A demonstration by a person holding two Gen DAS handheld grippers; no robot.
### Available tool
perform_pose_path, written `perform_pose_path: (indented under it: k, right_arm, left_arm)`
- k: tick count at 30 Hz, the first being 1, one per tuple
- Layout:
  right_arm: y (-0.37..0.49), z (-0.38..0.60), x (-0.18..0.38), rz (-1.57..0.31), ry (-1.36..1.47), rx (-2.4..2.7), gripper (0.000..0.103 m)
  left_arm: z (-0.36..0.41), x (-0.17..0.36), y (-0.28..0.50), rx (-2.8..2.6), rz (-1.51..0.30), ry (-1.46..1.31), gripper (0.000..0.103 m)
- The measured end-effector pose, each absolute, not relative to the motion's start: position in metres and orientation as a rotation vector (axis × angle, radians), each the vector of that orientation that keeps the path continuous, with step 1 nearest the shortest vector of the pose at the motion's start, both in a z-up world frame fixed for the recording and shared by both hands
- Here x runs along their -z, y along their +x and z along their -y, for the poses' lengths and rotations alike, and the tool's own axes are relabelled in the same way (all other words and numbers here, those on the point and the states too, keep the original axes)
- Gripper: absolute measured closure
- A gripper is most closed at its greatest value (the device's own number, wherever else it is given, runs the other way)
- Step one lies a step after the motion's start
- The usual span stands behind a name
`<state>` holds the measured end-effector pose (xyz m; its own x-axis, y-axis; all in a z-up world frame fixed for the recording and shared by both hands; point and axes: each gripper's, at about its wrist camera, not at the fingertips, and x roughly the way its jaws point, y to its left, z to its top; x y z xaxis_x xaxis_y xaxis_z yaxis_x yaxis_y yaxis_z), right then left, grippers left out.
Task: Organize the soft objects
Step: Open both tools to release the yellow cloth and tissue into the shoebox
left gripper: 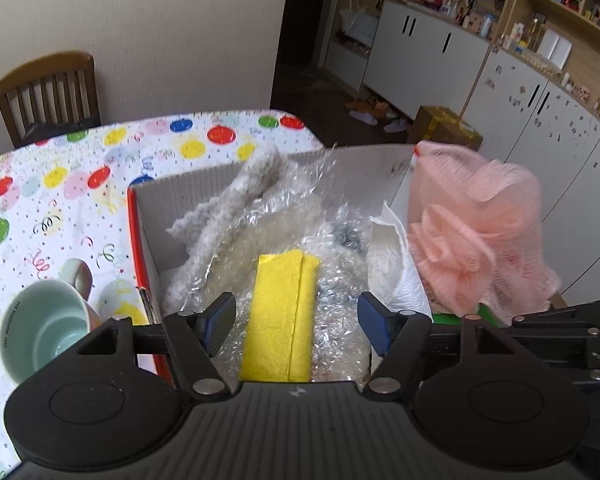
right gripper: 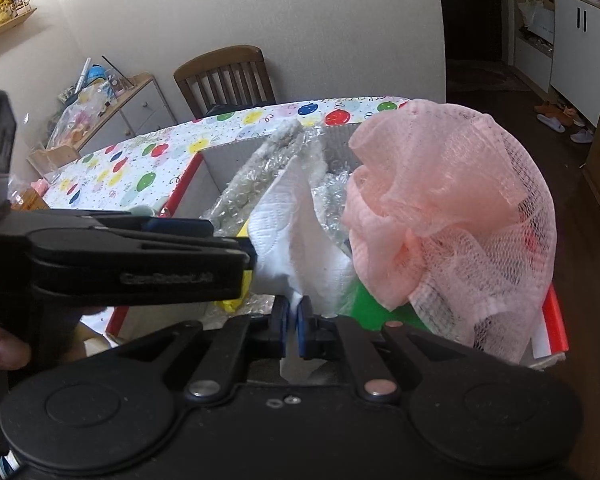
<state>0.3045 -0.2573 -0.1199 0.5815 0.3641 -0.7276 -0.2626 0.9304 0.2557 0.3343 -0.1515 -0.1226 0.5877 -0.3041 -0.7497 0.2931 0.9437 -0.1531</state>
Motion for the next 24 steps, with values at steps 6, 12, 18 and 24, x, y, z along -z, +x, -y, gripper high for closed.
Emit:
perform_pose_path:
  k: [6,12,18,24]
  right_arm:
    - [0.297,0.261,0.113,-0.855,0.124,-0.369,0.098]
    - [0.294,0.260,0.106,-0.835,0.107,-0.366,0.096]
    - [0.294,0.253,0.104,-0.830,0.065,-0.358,0.054]
    - [0.283,0.249,0.097,-0.773,0.073,-0.358,0.023]
  left_arm:
    - [0.144,0.106,0.318,0.342,-0.832,-0.015,0.036]
    - [0.129,0.089,0.299,0.323,-0.786,-0.034,0.032]
    - [0.118,0.070,0.277,0.309,-0.746,-0.045,0.027]
    - [0.104,0.054,0.256,0.319,-0.713,-0.056,0.027]
